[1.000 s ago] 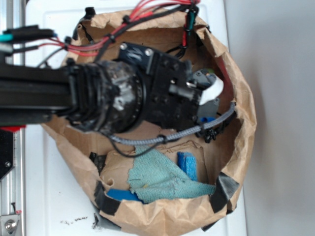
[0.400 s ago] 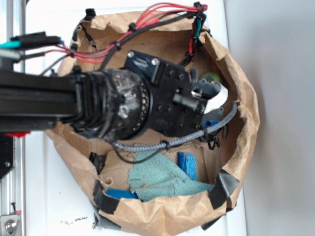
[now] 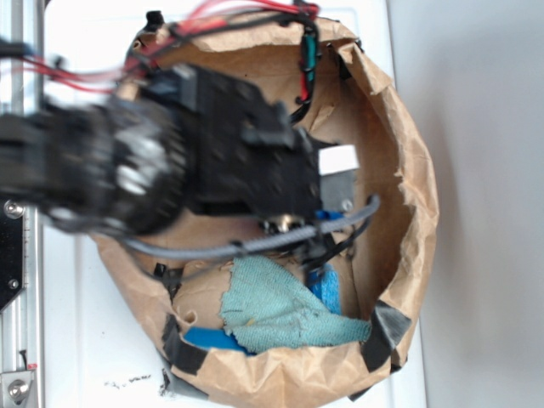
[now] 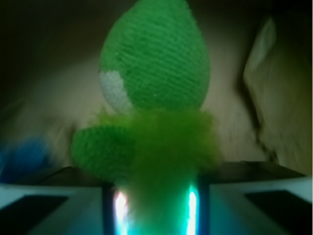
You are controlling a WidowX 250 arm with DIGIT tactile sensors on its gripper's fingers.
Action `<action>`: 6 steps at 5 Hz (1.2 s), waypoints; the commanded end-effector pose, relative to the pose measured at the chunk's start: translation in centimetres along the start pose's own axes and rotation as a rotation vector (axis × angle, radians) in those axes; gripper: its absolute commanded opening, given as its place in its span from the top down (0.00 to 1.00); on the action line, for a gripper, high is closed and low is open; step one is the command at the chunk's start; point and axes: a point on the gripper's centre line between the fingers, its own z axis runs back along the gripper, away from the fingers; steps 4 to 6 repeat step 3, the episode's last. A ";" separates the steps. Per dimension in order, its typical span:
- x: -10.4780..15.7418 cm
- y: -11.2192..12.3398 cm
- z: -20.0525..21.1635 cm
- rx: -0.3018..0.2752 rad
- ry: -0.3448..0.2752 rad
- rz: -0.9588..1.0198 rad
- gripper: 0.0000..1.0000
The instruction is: Grab the green animal.
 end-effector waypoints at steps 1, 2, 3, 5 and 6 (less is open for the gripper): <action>-0.3 0.8 7.3 -0.055 0.002 -0.177 1.00; -0.6 0.4 9.5 -0.066 0.039 -0.196 1.00; -1.1 -0.2 11.3 -0.116 -0.004 -0.211 1.00; -1.1 -0.2 11.3 -0.116 -0.004 -0.211 1.00; -1.1 -0.2 11.3 -0.116 -0.004 -0.211 1.00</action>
